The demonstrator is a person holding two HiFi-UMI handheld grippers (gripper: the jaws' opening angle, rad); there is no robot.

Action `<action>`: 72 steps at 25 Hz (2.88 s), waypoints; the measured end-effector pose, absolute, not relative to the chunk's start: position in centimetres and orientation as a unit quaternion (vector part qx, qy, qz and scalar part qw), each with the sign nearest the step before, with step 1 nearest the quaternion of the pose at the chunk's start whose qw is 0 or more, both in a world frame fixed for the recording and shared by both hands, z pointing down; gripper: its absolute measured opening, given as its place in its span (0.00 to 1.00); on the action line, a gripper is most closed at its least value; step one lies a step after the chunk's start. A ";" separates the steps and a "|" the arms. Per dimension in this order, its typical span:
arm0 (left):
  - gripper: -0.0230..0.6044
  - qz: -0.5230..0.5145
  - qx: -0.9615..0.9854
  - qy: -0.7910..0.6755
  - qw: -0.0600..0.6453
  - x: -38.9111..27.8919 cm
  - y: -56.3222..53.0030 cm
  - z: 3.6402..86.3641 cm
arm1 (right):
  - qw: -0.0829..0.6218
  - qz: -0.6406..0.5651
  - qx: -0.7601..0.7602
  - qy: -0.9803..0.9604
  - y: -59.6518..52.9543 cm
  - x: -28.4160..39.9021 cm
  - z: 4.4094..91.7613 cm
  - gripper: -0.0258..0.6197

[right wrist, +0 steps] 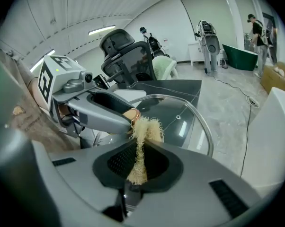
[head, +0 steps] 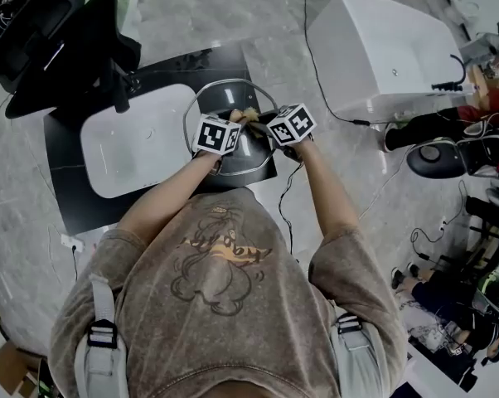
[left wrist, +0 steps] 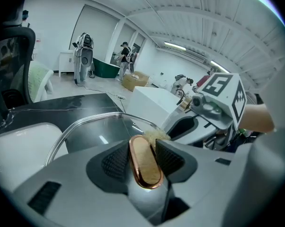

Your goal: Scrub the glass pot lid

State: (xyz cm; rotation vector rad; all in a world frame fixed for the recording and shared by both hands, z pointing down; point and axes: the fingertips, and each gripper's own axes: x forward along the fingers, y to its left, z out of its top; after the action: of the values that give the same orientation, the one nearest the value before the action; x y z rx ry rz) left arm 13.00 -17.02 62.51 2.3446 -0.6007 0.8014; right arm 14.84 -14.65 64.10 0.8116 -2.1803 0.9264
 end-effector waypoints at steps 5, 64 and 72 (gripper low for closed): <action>0.34 0.303 0.881 -0.219 0.289 13.1 -16.9 62.3 | 0.314 0.349 0.321 -0.822 -13.1 14.4 64.1 0.10; 0.34 0.340 0.873 -0.190 0.295 13.2 -16.9 62.4 | 0.283 0.364 0.303 -0.834 -5.9 0.7 65.2 0.10; 0.34 0.340 0.873 -0.183 0.297 12.8 -17.7 63.0 | 0.266 0.388 0.306 -0.828 -5.3 1.9 66.0 0.10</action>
State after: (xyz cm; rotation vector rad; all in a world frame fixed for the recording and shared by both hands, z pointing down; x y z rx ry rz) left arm 12.85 -17.67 63.00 2.3214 -0.4867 0.9034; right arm 1.91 -5.31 66.02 0.8271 -2.2360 1.0469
